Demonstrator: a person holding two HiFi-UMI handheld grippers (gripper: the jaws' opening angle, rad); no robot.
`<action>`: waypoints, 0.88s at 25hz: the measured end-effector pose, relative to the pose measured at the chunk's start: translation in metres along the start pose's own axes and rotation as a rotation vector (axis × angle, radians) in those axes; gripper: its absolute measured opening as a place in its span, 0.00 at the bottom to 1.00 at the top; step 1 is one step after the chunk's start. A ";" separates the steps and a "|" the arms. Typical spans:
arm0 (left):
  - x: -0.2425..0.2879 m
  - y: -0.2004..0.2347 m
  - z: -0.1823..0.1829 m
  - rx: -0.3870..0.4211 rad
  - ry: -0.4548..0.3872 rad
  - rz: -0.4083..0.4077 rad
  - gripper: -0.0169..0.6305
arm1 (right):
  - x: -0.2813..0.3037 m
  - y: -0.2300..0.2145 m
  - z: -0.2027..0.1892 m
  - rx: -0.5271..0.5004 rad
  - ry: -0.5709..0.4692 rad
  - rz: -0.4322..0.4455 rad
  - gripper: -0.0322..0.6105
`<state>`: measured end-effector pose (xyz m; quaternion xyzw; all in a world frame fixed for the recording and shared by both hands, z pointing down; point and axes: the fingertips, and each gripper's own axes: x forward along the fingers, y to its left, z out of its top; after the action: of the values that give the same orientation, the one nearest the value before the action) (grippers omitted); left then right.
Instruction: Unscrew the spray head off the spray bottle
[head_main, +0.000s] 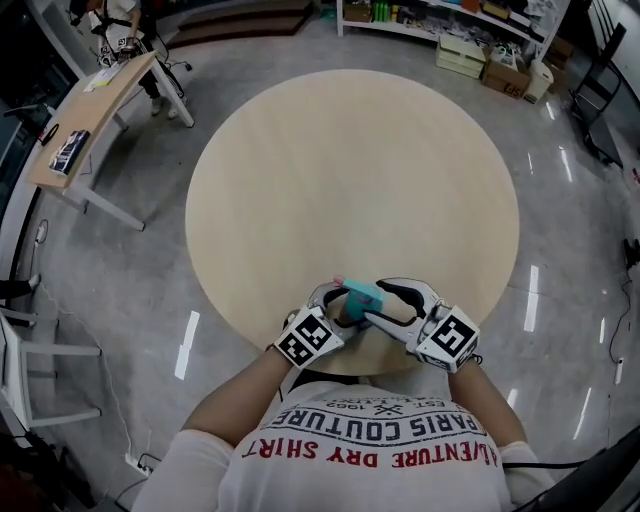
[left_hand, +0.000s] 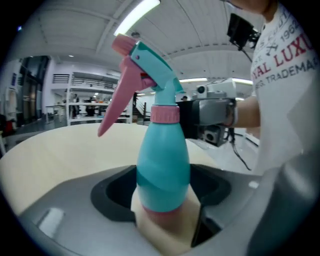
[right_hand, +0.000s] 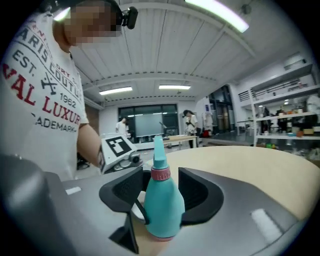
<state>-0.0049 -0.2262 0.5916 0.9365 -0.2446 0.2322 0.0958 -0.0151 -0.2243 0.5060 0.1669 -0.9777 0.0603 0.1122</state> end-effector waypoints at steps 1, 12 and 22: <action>0.002 0.006 0.002 -0.019 0.002 0.066 0.54 | -0.001 -0.007 -0.001 0.030 -0.012 -0.061 0.40; 0.017 0.012 0.009 -0.132 0.006 0.355 0.54 | 0.001 -0.022 -0.003 0.045 0.010 -0.249 0.27; 0.008 -0.015 -0.001 0.121 0.079 -0.094 0.54 | -0.007 0.005 -0.008 -0.056 0.102 0.181 0.25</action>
<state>0.0086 -0.2169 0.5954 0.9412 -0.1821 0.2784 0.0594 -0.0085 -0.2156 0.5119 0.0713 -0.9831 0.0512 0.1608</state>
